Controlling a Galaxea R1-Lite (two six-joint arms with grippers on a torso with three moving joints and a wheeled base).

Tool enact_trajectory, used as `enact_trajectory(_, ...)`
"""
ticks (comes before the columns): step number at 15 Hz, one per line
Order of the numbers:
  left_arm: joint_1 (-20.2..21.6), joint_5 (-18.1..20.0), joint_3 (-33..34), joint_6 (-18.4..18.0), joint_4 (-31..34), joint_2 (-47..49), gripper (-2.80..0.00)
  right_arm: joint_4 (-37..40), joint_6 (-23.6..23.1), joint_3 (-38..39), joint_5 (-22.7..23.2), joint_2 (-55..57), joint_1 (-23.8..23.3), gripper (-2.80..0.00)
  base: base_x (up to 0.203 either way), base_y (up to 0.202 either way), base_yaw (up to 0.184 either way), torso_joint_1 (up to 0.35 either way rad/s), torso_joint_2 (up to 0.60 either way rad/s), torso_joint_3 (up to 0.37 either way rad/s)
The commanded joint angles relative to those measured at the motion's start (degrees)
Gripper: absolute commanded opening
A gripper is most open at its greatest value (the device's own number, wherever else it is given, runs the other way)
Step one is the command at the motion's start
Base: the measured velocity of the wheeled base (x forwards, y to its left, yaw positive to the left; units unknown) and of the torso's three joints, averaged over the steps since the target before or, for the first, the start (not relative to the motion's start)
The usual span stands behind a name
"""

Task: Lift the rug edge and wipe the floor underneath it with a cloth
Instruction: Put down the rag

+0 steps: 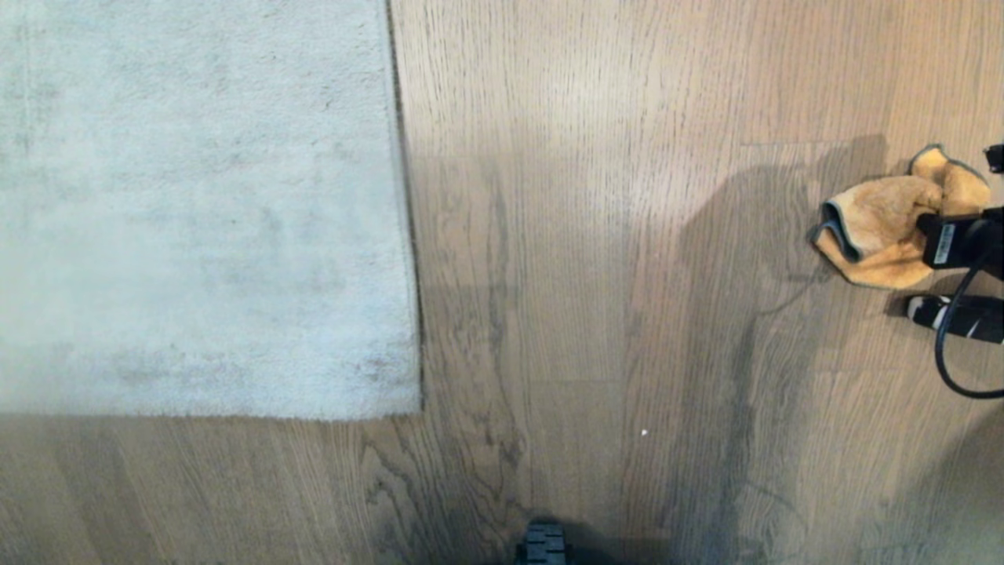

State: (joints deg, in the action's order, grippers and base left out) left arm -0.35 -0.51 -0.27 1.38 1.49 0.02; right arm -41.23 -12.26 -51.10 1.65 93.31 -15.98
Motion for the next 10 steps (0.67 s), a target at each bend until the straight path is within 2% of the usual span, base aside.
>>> enact_trajectory(1,0.0,0.0,0.0,0.0,0.0,0.0,-2.80,-0.3,-0.1,0.2,0.0,-0.3,0.0,0.00,0.000,0.000,0.000,0.000,0.00,0.000)
enact_trajectory(5,0.0,0.0,0.0,0.0,0.0,0.0,-2.80,0.7,-0.1,2.5,0.0,-4.1,0.0,0.00,0.000,0.000,0.000,0.000,0.00,0.000)
enact_trajectory(10,0.0,0.0,0.0,0.0,0.0,0.0,-2.80,6.8,-0.2,13.0,0.0,-17.3,0.1,0.00,0.000,0.000,0.000,0.000,0.00,0.000)
